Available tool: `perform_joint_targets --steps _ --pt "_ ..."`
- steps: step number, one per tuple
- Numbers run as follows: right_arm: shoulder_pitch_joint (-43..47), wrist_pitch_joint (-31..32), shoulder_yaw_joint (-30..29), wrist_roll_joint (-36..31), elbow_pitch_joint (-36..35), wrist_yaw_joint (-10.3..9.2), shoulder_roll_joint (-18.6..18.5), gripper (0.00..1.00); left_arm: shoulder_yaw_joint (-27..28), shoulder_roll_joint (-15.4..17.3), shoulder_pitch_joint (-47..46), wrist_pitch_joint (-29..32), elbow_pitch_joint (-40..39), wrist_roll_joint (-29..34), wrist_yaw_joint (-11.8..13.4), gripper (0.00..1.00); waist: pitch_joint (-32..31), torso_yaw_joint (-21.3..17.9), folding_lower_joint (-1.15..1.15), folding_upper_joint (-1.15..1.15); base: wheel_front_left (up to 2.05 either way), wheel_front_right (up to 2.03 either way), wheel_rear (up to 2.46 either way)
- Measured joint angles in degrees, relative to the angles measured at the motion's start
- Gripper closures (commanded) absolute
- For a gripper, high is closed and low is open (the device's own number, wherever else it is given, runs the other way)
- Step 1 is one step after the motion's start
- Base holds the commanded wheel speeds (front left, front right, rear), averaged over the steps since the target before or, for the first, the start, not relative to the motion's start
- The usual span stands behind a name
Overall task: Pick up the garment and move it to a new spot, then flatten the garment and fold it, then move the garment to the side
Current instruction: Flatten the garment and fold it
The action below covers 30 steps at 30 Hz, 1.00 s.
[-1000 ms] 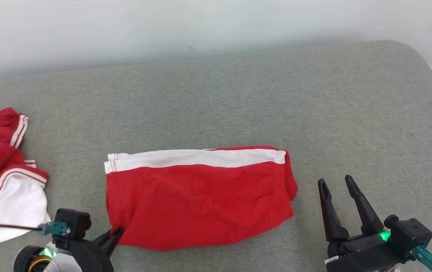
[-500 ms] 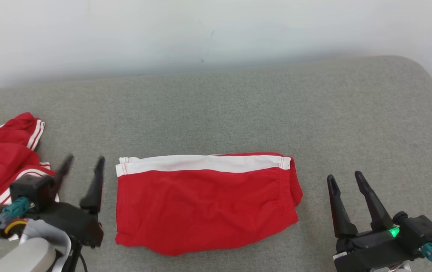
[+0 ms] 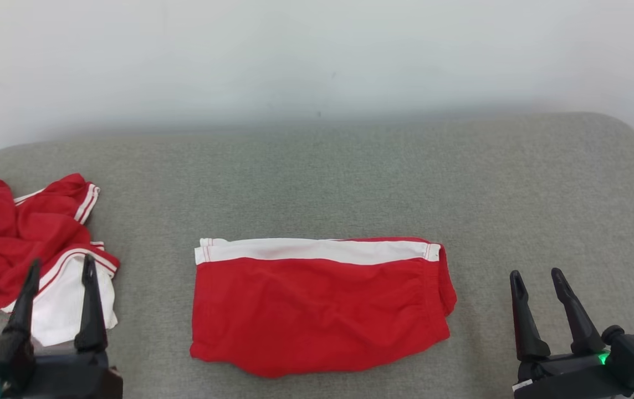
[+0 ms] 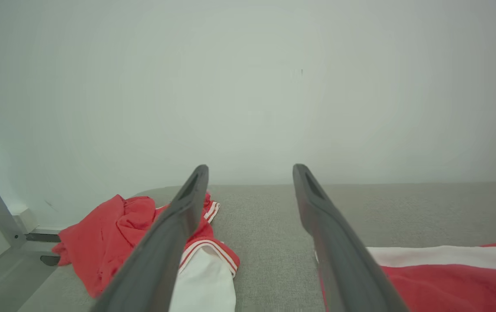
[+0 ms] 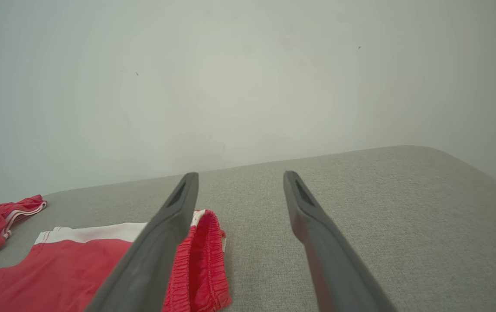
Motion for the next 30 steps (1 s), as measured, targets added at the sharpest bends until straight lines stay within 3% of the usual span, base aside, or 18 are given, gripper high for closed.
perform_joint_targets --steps 6,19,30 --pt "1.08 0.00 -0.54 -0.41 1.10 0.00 0.74 0.00 6.08 -4.31 6.54 0.00 0.26 7.03 -2.54 0.00 -1.13 1.03 0.00 0.00 0.00 0.00 0.00" --pt "2.71 -0.01 -1.10 -2.45 3.58 0.00 2.89 0.00 9.58 -11.80 12.39 0.00 5.10 15.88 -7.33 0.00 -3.30 2.24 0.01 0.00 0.00 0.00 0.00" --pt "-0.70 2.09 2.38 -5.20 10.21 0.00 1.57 0.00 11.36 -15.83 13.33 0.00 7.92 22.34 -10.61 0.00 -4.21 3.29 0.01 0.00 0.00 0.00 0.00"
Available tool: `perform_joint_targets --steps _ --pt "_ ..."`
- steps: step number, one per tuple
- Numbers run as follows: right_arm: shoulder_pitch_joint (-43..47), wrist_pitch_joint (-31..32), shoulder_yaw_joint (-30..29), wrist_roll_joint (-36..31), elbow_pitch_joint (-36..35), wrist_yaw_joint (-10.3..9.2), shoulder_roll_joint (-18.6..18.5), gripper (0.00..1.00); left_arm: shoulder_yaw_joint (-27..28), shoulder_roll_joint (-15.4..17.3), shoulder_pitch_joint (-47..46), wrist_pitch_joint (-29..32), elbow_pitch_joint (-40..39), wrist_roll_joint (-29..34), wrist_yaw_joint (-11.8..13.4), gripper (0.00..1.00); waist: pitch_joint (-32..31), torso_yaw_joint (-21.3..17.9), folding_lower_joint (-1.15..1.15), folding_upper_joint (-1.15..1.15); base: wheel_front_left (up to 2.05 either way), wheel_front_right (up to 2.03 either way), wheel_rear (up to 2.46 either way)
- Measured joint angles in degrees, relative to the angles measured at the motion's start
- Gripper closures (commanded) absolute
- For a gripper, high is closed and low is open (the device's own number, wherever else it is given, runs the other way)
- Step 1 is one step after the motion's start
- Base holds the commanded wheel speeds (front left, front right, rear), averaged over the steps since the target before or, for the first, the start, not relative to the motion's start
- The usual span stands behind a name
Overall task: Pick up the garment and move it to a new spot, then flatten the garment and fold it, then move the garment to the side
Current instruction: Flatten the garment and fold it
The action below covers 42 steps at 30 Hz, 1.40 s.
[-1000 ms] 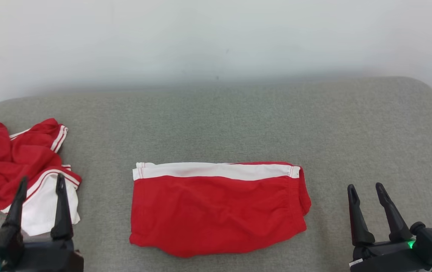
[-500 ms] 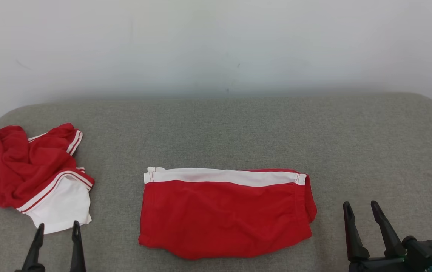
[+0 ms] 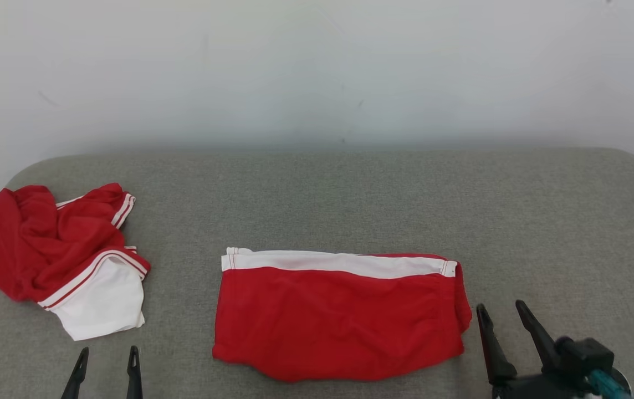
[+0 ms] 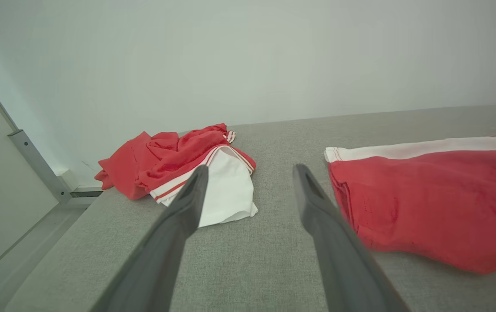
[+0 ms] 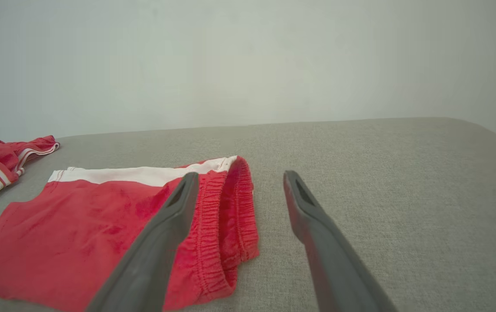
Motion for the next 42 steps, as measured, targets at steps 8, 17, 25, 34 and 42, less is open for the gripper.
perform_joint_targets --steps 8,17,25,34,42 --pt "-9.37 6.89 1.62 -0.96 7.81 0.01 -0.31 0.00 1.15 -1.94 -0.71 0.00 1.32 2.24 -1.96 0.00 0.30 1.56 0.00 0.00 0.00 0.00 0.00" --pt "-18.24 9.17 0.34 -2.87 24.18 0.00 -0.44 0.00 1.70 -4.25 -2.33 0.00 2.54 3.66 -4.27 0.00 1.37 3.93 0.01 0.00 0.00 0.00 0.00" --pt "-23.61 9.76 0.46 1.45 37.82 0.00 0.79 0.00 3.52 -5.56 -3.35 0.00 3.19 5.05 -5.99 0.00 3.04 4.95 0.00 0.00 0.00 0.00 0.00" --pt "-27.97 8.45 5.36 7.06 44.45 0.01 1.29 1.00 4.79 -6.57 -4.22 0.00 3.78 6.43 -7.08 0.00 3.44 5.20 0.00 0.00 0.00 0.00 0.00" --pt "-30.05 7.09 7.67 10.71 46.96 0.02 -6.93 1.00 6.10 -7.24 -3.42 0.00 4.35 6.97 -7.60 0.00 1.80 4.19 0.01 0.01 0.00 0.00 0.00"
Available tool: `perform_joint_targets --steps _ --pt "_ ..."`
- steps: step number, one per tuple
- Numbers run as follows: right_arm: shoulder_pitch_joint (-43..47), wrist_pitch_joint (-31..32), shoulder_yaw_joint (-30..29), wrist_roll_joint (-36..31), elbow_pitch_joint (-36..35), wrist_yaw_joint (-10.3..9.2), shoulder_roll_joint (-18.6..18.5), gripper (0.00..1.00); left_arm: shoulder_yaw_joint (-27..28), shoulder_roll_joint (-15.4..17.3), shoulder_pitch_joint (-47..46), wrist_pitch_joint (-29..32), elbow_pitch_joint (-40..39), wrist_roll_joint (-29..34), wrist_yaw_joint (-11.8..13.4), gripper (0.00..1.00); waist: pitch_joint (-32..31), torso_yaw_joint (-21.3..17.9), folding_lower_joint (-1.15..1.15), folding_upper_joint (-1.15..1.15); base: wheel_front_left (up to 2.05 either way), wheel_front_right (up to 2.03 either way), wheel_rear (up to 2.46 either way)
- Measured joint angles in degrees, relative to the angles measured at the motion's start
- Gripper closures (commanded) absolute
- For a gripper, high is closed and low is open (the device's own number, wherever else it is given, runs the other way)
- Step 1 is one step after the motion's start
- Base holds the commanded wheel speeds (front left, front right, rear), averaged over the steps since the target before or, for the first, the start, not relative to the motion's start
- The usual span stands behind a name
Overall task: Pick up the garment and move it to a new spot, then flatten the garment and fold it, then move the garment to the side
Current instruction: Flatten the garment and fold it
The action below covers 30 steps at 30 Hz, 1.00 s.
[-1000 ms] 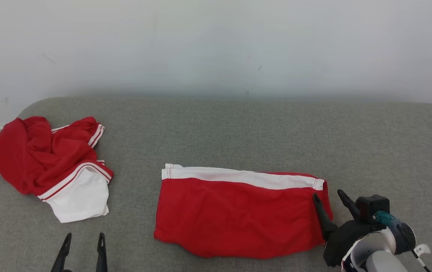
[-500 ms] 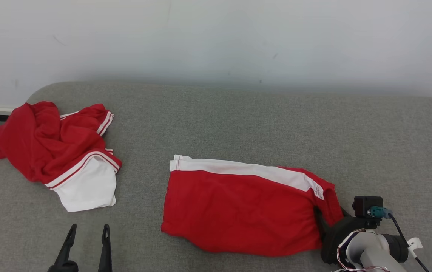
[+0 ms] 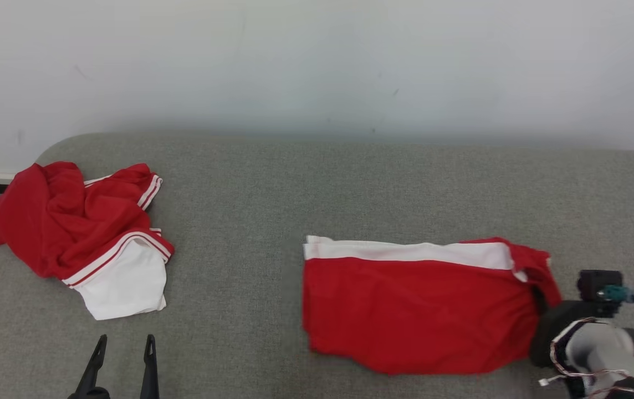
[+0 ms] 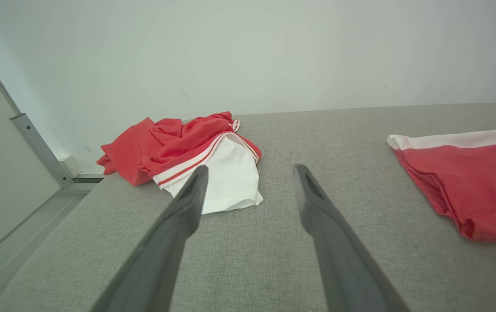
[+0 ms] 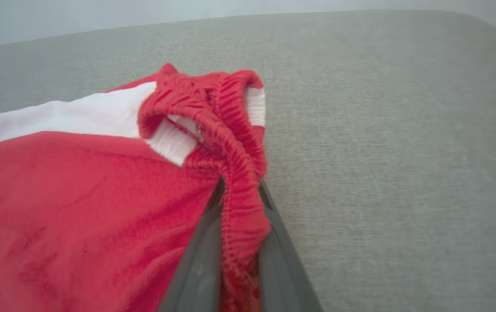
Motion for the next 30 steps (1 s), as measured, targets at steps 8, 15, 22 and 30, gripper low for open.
perform_joint_targets --steps 8,15,22,30 --pt "-0.40 1.93 0.47 3.99 0.40 0.00 -10.53 1.00 1.88 -0.58 0.79 0.00 -0.38 0.31 -0.42 0.00 -0.77 -1.80 0.00 0.00 0.00 0.00 0.00" --pt "-1.91 10.17 0.63 15.29 -7.81 -0.01 -9.23 1.00 3.55 -1.03 2.20 0.00 -1.16 0.51 -0.31 0.00 -1.10 -4.11 0.00 0.00 0.00 0.00 0.00" --pt "-0.69 20.51 0.54 27.38 -19.74 -0.01 -6.24 1.00 3.96 -1.47 2.84 0.00 -1.65 1.07 -0.05 0.00 -1.46 -5.79 0.00 0.00 0.00 0.00 0.00" --pt "1.33 27.59 1.85 32.25 -27.70 -0.01 -0.16 1.00 4.00 -2.27 2.62 0.00 -1.66 1.51 -0.42 0.00 -1.03 -5.41 0.00 0.00 0.00 0.00 0.00"
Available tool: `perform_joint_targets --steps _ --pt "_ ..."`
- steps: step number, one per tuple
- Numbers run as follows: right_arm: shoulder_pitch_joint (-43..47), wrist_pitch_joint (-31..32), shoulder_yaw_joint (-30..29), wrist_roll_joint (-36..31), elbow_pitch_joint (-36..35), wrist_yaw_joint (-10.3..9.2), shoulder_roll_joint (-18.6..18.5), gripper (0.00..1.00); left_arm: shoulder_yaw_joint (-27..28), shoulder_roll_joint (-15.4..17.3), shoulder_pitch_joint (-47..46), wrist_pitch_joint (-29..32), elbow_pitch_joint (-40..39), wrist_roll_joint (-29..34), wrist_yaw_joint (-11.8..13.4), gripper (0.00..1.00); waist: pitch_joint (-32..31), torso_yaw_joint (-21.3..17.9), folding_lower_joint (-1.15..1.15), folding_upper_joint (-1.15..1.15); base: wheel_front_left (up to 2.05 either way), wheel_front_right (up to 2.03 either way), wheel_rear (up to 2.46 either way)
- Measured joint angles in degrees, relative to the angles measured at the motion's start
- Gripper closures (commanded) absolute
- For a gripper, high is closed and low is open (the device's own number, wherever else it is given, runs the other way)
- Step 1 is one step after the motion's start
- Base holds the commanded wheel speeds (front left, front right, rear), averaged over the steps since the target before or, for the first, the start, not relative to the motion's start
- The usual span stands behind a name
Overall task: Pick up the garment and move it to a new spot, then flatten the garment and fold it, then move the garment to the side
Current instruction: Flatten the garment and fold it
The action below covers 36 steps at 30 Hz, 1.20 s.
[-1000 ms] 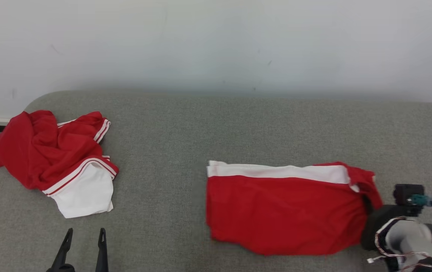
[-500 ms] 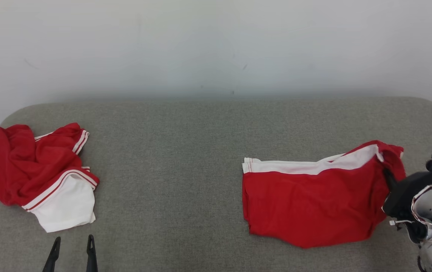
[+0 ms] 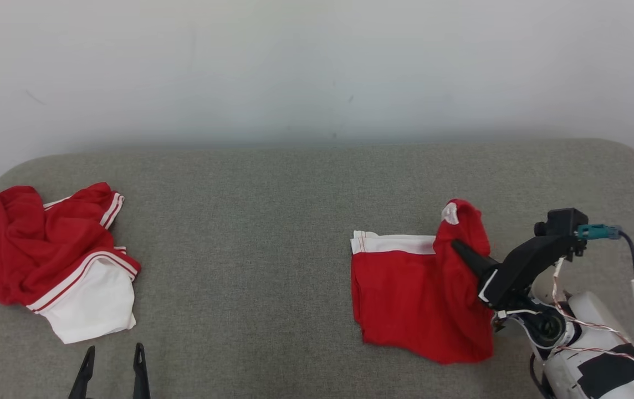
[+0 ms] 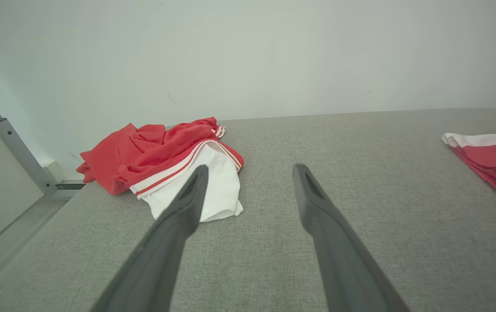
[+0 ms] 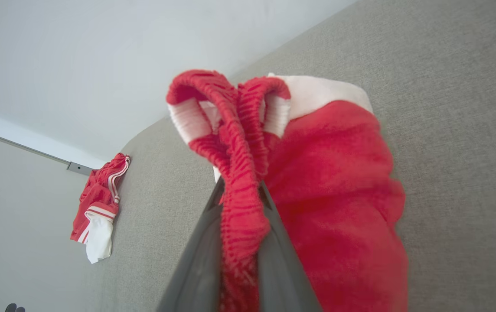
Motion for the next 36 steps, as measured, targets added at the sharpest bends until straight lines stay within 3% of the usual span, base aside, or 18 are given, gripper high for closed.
perform_joint_targets --steps 8,19,20,21,26,31,36 --pt "-2.29 -1.40 0.48 -3.31 6.59 -0.01 7.06 1.00 -1.04 -0.59 -1.58 0.00 1.63 0.18 -1.48 0.00 0.77 2.10 0.00 0.00 0.00 0.00 0.00" --pt "-6.92 -5.64 2.61 -9.39 17.62 -0.01 10.34 1.00 -2.18 -1.70 -3.63 0.00 2.42 0.58 -1.69 0.00 2.61 4.89 0.00 0.00 0.00 0.00 0.00" --pt "-7.15 -6.06 2.64 -9.58 18.22 -0.01 10.48 0.65 -2.13 -1.76 -3.62 0.00 2.42 0.58 -1.53 0.00 2.68 4.96 0.00 0.00 0.00 0.00 0.00" --pt "-7.31 -6.30 2.72 -9.57 18.60 -0.01 10.63 0.03 -2.12 -1.81 -3.62 0.00 2.42 0.59 -1.47 0.00 2.68 4.96 0.00 0.00 0.00 0.00 0.00" --pt "-7.39 -9.71 4.93 -9.47 15.21 -0.01 9.64 0.00 -1.35 -1.72 -3.55 0.00 2.55 0.58 -1.48 0.00 2.14 4.53 0.00 0.00 0.00 0.00 0.00" --pt "-6.32 -19.17 9.24 -12.14 6.23 -0.01 2.72 0.00 -0.11 -1.24 -3.31 0.00 2.74 0.51 -1.56 0.00 1.40 3.56 0.00 0.00 0.00 0.00 0.00" --pt "-2.55 -27.91 9.94 -13.26 1.45 -0.01 -2.54 0.00 1.34 -0.91 -2.52 0.00 2.36 0.44 -1.47 0.00 0.84 2.14 0.00 0.00 0.00 0.00 0.00"
